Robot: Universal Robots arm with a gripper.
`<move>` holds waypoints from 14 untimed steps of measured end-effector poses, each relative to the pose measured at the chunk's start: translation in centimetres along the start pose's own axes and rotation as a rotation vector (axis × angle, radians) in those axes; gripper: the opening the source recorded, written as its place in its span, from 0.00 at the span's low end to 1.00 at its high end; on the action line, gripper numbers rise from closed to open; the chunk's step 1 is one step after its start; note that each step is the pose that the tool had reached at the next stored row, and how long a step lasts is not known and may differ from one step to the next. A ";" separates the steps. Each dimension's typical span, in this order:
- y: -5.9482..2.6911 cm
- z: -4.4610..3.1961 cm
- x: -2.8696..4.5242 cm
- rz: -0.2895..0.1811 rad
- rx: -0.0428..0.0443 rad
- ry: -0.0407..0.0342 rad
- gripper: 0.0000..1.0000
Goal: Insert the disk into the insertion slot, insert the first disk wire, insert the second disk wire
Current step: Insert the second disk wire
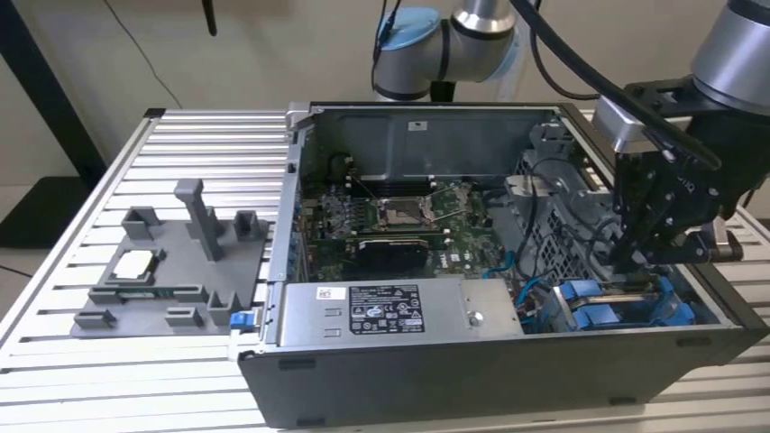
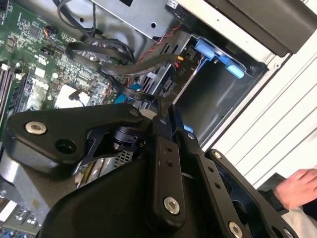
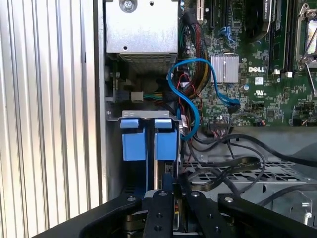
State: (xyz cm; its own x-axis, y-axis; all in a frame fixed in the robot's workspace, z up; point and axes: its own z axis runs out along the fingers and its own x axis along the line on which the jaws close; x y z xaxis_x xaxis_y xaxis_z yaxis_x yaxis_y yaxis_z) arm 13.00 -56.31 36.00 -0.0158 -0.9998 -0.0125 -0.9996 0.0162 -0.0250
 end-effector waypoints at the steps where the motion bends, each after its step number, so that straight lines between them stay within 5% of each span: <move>1: -0.05 0.06 0.02 0.000 0.0000 -0.0005 0.16; 14: -0.54 0.91 0.10 0.000 -0.0001 -0.0047 0.16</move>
State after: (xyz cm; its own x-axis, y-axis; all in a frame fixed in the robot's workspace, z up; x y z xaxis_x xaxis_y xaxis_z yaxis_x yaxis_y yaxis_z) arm 13.56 -56.40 35.10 -0.0159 -0.9997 -0.0172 -0.9996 0.0163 -0.0249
